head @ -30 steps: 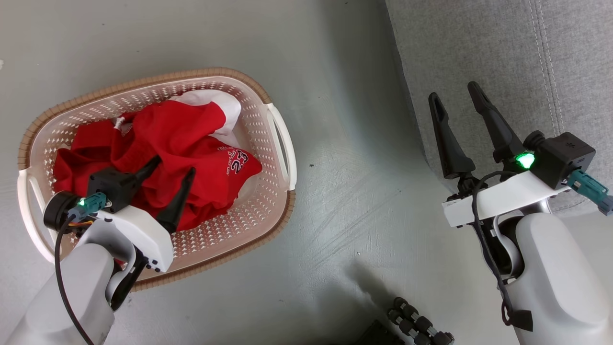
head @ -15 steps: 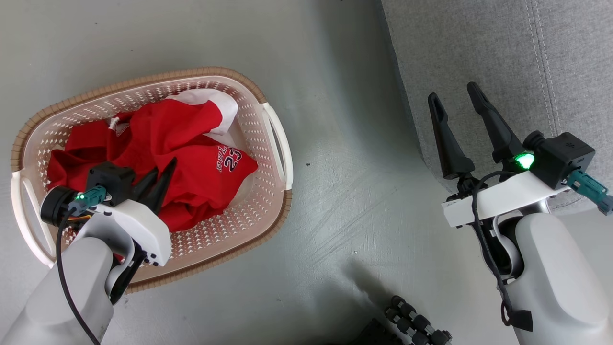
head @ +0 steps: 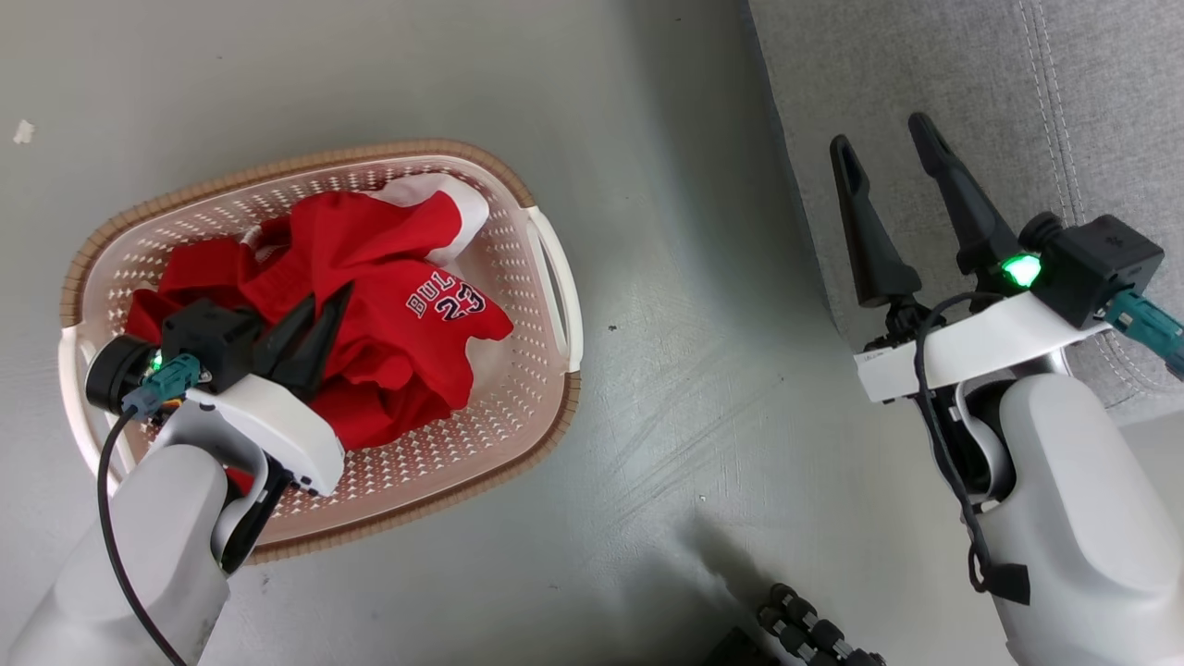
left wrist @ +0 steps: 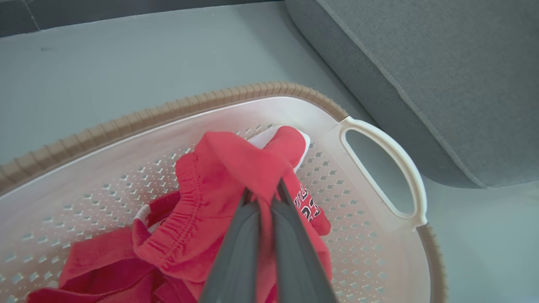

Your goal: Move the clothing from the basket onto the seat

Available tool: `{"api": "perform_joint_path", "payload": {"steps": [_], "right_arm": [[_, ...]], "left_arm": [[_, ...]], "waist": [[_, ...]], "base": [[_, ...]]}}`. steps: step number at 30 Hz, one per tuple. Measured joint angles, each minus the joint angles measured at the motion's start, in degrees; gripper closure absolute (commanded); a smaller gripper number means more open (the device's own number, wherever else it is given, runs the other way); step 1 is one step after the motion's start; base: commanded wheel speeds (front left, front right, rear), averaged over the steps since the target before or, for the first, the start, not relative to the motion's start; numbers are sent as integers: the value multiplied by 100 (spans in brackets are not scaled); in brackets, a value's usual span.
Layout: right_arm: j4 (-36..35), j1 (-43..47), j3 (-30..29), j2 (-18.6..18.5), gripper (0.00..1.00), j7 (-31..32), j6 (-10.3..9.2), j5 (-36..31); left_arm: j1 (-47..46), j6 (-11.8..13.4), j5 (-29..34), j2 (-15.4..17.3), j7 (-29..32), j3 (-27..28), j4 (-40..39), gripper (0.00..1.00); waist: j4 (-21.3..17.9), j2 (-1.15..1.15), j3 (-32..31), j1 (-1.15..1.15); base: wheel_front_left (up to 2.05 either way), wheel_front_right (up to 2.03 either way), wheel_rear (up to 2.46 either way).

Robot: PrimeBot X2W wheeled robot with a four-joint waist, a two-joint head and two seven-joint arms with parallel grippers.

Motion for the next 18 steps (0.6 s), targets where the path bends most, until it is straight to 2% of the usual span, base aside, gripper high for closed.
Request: {"api": "perform_joint_path", "payload": {"steps": [18], "right_arm": [[238, -210, -25, -5, 0, 0, 0, -309]], "left_arm": [[-18, 11, -105, -191, -277, 234, -513, 100]], "waist": [[375, 0, -503, 0]], "base": [[0, 0, 0]]}}
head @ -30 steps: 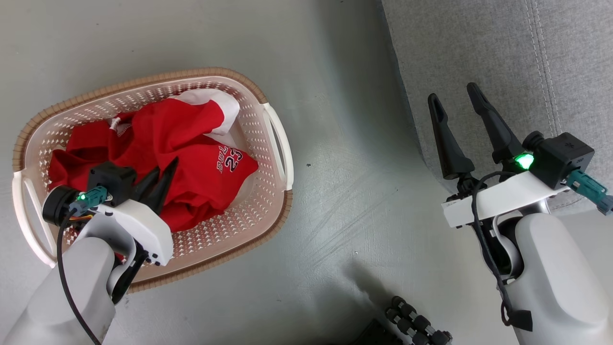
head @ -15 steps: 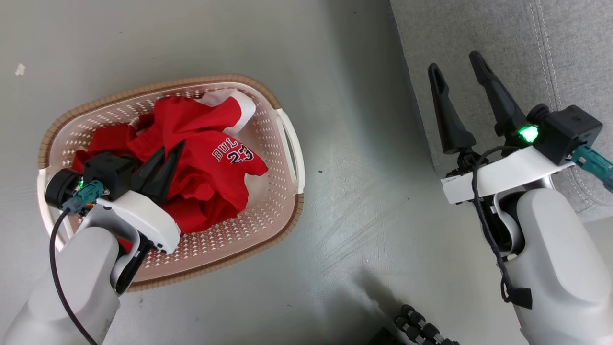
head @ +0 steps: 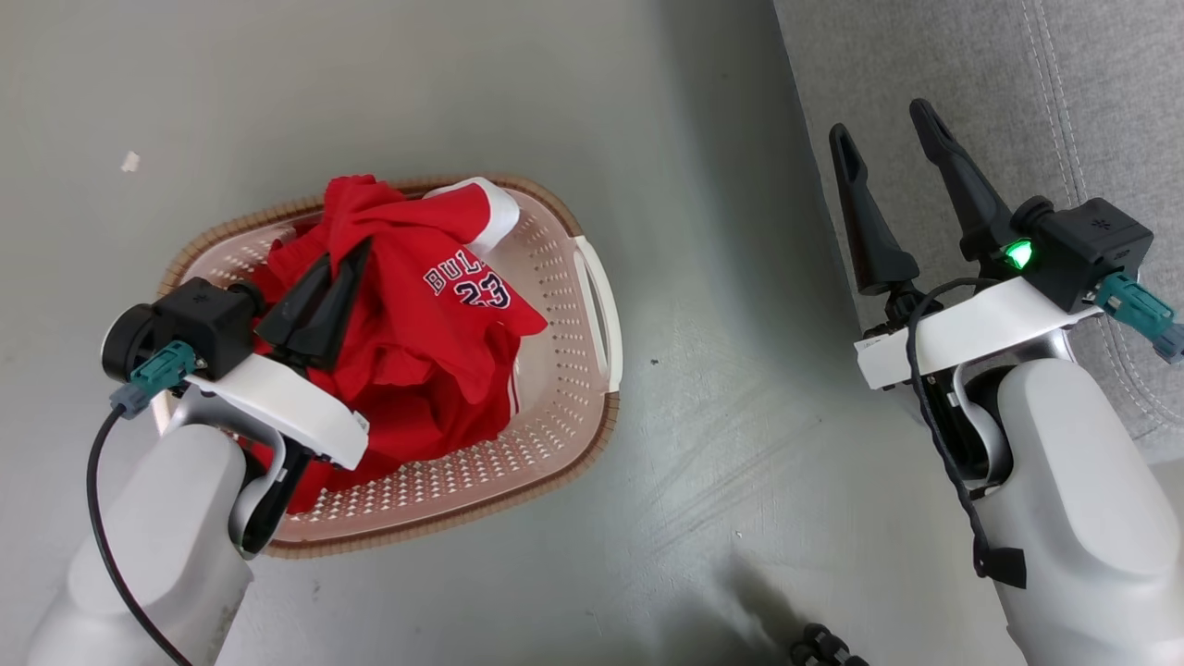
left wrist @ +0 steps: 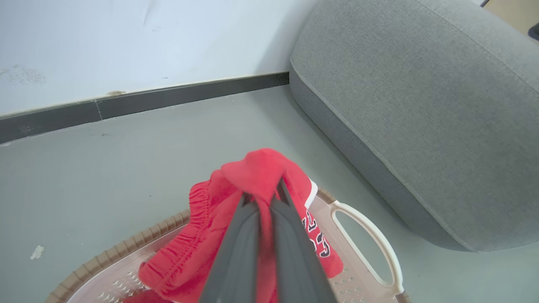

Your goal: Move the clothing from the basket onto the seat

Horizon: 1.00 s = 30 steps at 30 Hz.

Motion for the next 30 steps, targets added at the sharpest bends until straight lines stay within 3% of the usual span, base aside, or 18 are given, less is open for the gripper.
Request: {"api": "perform_joint_path", "payload": {"steps": [17, 30], "right_arm": [[189, 77, -154, -8, 0, 0, 0, -300], [414, 761, -261, -10, 0, 0, 0, -467]], "left_arm": [[301, 0, -110, -265, -48, 113, -374, 100], [737, 74, -202, -458, -55, 369, -389, 100]], "waist": [[406, 0, -784, 0], [747, 0, -1666, -1]], "base": [[0, 0, 0], [0, 0, 0]]}}
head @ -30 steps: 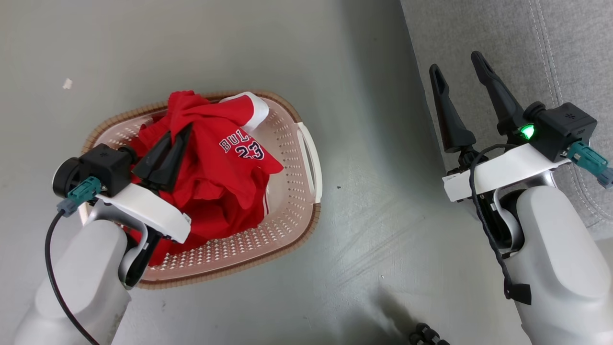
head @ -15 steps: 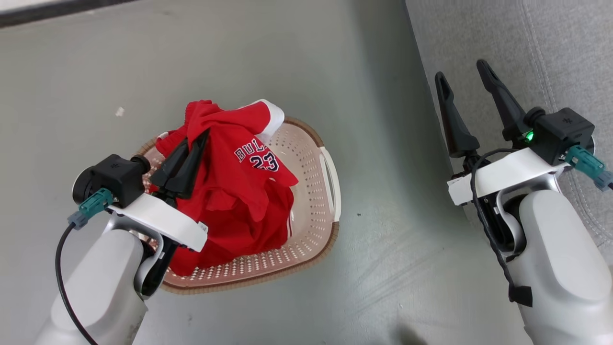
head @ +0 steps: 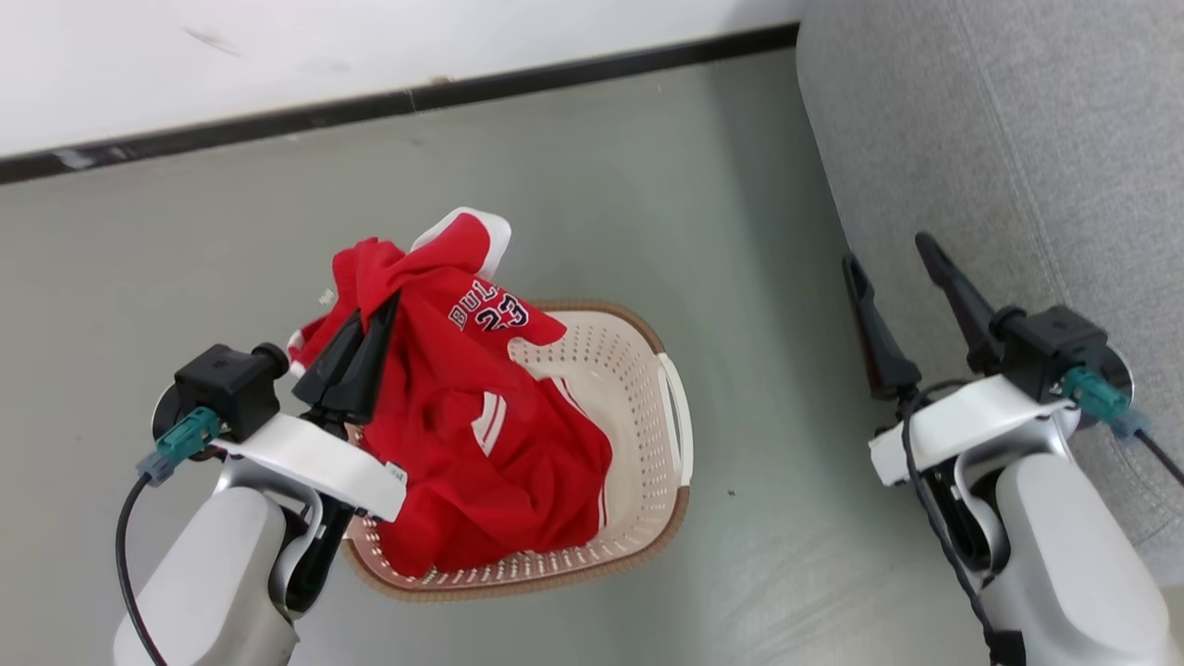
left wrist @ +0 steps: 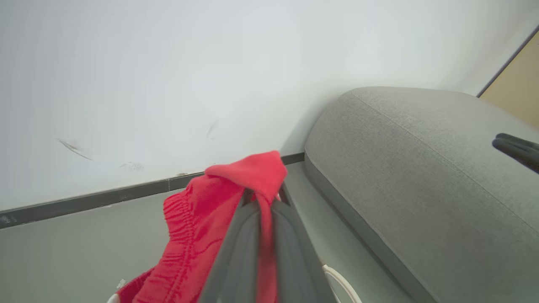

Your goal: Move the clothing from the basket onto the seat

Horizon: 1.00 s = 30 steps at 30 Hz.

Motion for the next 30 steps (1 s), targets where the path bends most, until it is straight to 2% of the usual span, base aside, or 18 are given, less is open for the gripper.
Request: {"api": "perform_joint_path", "payload": {"steps": [19, 30], "right_arm": [[121, 987, -44, -97, 0, 0, 0, -97], [71, 1359, 63, -123, 0, 0, 0, -93]], "left_arm": [[684, 168, -38, -85, -1, 255, -57, 100], [878, 226, -26, -78, -1, 269, -185, 100]], "waist": [[549, 0, -1373, 0], [823, 0, -1948, 0]], "base": [[0, 0, 0], [0, 0, 0]]}}
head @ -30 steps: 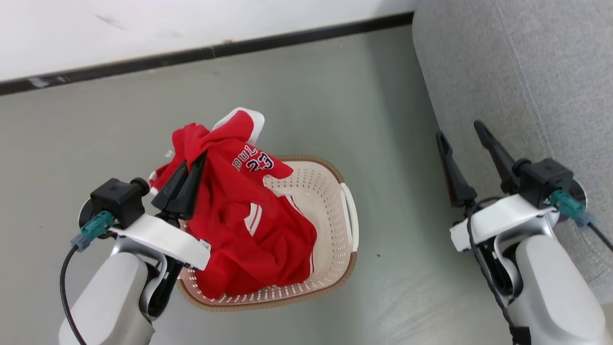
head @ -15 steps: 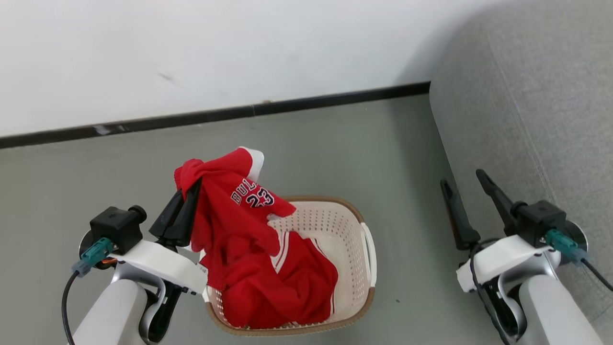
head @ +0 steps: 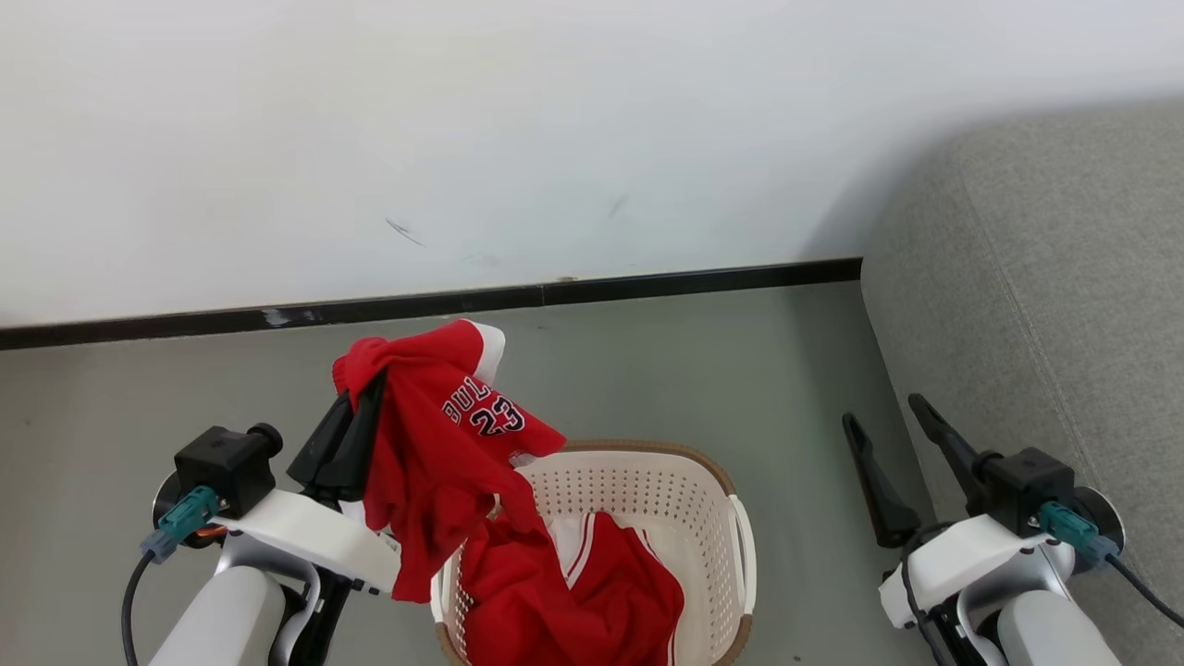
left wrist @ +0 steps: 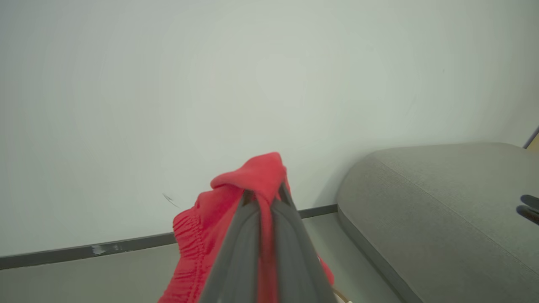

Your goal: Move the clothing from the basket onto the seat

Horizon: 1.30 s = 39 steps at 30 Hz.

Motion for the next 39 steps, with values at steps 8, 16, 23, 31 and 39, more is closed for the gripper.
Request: {"api": "perform_joint_path", "payload": {"steps": [8, 16, 23, 31, 39], "right_arm": [[-83, 155, 356, 1, 0, 0, 0, 60], [-248, 163, 816, 4, 0, 0, 0, 121], [-387, 159, 1557, 12, 0, 0, 0, 240], [-415, 129, 2449, 16, 0, 0, 0, 377], [-416, -60, 3048, 24, 0, 0, 0, 474]], "left_arm": [[44, 60, 40, 22, 0, -33, -177, 100], [131, 145, 82, 40, 36, -67, -363, 100], [141, 194, 82, 30, 131, -130, -481, 100], [142, 194, 83, -8, 263, -245, -587, 100], [142, 194, 102, -52, 364, -379, -759, 100]], "waist": [[193, 0, -319, 0], [389, 0, -544, 0], [568, 0, -666, 0], [756, 0, -753, 0], [906, 0, -788, 0]], "base": [[0, 0, 0], [0, 0, 0], [0, 0, 0], [0, 0, 0], [0, 0, 0]]}}
